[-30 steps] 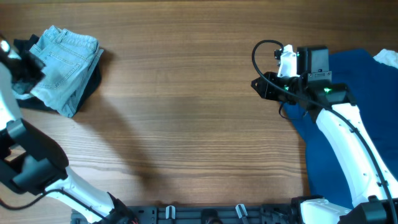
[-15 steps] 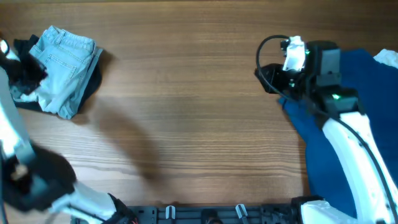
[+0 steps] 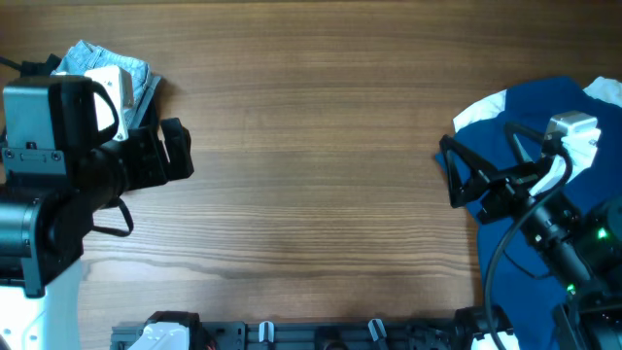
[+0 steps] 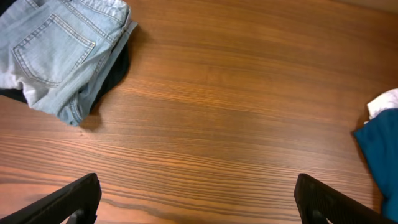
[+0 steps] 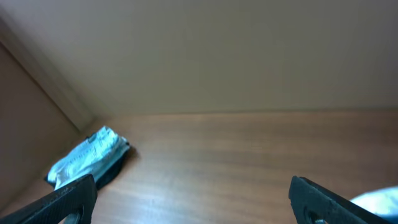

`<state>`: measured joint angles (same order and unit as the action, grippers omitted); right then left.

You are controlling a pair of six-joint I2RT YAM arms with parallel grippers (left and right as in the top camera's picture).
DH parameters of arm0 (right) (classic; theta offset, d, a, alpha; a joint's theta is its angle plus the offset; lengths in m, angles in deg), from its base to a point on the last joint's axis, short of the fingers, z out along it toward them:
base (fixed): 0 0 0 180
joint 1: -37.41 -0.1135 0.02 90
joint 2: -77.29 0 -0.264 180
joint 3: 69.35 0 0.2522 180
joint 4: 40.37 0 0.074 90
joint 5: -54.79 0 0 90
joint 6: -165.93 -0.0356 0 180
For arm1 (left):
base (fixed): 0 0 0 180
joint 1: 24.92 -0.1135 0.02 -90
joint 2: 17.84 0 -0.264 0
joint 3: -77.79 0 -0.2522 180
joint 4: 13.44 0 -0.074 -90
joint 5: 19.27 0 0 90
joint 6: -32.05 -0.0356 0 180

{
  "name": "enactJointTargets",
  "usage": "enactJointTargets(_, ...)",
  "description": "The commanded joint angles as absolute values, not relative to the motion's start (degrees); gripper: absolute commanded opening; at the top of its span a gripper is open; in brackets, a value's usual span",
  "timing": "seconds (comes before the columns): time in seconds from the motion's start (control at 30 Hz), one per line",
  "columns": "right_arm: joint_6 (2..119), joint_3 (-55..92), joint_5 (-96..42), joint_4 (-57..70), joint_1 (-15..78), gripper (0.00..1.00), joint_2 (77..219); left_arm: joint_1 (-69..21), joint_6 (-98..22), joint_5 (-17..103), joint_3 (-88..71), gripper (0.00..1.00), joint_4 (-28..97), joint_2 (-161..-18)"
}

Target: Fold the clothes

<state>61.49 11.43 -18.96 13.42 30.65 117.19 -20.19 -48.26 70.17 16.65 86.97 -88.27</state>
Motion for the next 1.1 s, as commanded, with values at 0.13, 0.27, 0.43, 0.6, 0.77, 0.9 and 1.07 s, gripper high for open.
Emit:
enactJointTargets(0.13,45.5,12.0,-22.0,24.7,30.6,1.0,118.4,-19.9,-48.1,71.5,16.8,1.0,87.0,-88.0)
enactJointTargets(0.27,46.7,12.0,-30.0,26.1,30.6,1.0,118.5,-19.9,-48.1,71.5,16.8,1.0,87.0,-88.0)
enactJointTargets(0.43,71.0,10.2,-30.2,18.1,30.7,1.0,118.0,-19.9,-48.1,71.5,16.8,1.0,87.0,-88.0)
enactJointTargets(0.6,77.9,-14.4,-26.4,-9.9,33.6,1.0,106.4,-19.9,-48.1,71.5,16.8,1.0,87.0,-88.0)
enactJointTargets(0.77,77.0,-38.4,-26.2,-17.9,33.8,1.0,90.2,-19.9,-48.1,71.5,16.8,1.0,87.0,-88.0)
enactJointTargets(0.9,77.3,-50.0,-26.4,-21.5,33.9,1.0,77.4,-19.9,-48.1,71.5,16.8,1.0,87.0,-88.0)
enactJointTargets(1.07,77.4,-55.3,-26.6,-27.6,33.9,1.0,77.5,-19.9,-48.1,71.5,16.8,1.0,87.0,-88.0)
